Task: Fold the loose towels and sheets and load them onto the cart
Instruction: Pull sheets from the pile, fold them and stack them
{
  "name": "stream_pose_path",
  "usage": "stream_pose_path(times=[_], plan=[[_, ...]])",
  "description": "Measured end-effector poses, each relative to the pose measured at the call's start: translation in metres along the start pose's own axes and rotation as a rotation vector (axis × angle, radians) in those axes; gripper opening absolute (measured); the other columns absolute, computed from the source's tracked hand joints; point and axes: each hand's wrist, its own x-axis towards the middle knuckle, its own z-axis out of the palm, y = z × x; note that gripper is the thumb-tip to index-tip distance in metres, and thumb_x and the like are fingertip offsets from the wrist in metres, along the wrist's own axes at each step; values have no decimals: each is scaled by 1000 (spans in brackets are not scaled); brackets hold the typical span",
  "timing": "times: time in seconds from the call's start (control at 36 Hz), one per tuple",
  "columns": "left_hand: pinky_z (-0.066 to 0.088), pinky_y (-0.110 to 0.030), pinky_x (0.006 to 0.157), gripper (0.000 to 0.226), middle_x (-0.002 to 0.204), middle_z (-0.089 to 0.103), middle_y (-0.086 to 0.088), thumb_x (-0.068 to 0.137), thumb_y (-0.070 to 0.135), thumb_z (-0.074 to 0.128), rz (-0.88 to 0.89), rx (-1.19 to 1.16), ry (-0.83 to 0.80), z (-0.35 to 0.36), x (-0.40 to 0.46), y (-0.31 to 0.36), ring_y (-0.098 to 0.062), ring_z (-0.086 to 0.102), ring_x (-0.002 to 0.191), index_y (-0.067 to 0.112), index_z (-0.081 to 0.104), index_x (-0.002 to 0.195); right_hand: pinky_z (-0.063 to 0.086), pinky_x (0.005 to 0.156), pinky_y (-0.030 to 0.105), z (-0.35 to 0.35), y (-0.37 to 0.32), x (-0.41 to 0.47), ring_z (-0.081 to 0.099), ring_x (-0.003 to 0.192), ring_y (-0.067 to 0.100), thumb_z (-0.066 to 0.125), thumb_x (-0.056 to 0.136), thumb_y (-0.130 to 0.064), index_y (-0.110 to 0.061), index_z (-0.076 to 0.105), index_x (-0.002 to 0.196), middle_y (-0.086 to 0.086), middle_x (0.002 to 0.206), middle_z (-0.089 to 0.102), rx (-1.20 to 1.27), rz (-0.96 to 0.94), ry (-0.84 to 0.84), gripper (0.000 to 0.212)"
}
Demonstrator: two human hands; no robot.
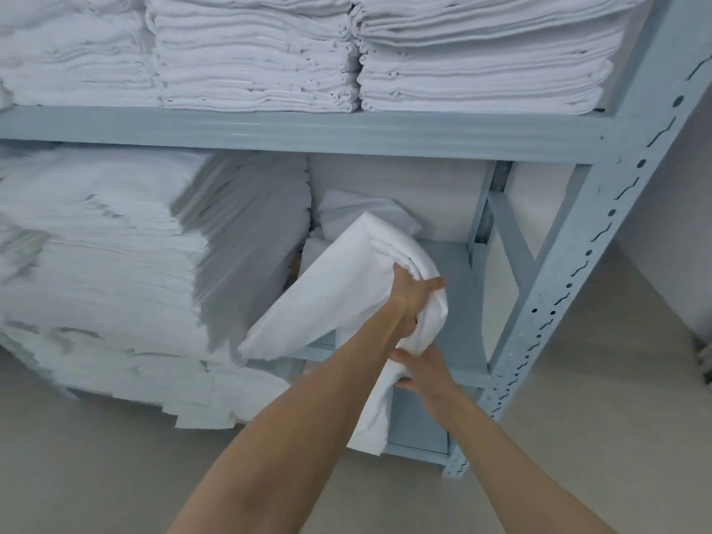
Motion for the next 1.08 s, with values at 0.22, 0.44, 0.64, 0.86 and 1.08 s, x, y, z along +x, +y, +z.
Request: stream_pose_path(times=[0.22, 0.44, 0.64, 0.86, 1.08], plan=[[47, -43, 107, 51, 126, 64, -9, 87, 22, 76, 62, -108, 123, -1, -42, -48, -24, 62, 117, 16, 46, 127, 52, 77, 41, -5, 41, -14, 64, 97, 43, 51, 81, 9, -1, 62, 100, 25, 102, 67, -132, 130, 199, 24], [54, -28, 91, 50, 116, 70, 5, 84, 38, 77, 118, -145, 276, -19, -87, -57, -11, 67, 106, 22, 54, 125, 40, 55, 25, -10, 61, -33, 53, 62, 14, 54, 80, 2, -27, 59, 84, -3, 71, 63, -277, -55, 275, 30], [55, -37, 95, 48, 112, 71, 0, 82, 38, 80, 96, -212, 401, -32, -122, -50, -17, 68, 104, 15, 60, 119, 37, 54, 29, 6, 80, -49, 56, 65, 21, 45, 91, 2, -15, 57, 76, 2, 70, 61, -442, -223, 391, 25], [49, -27, 77, 48, 107, 66, 9, 78, 55, 76, 33, -287, 592, -101, -160, -60, -9, 63, 94, 25, 57, 110, 30, 46, 18, 59, 75, -76, 43, 54, 11, 40, 77, 22, -32, 49, 64, -9, 57, 52, -396, -338, 456, 56], [54, -31, 65, 40, 92, 67, -4, 93, 39, 60, 91, -9, 901, -201, -197, -62, -23, 66, 86, 2, 64, 107, 29, 50, 28, 105, 39, -87, 52, 59, 21, 42, 78, 16, -12, 69, 87, 0, 63, 59, -639, -486, 453, 40]])
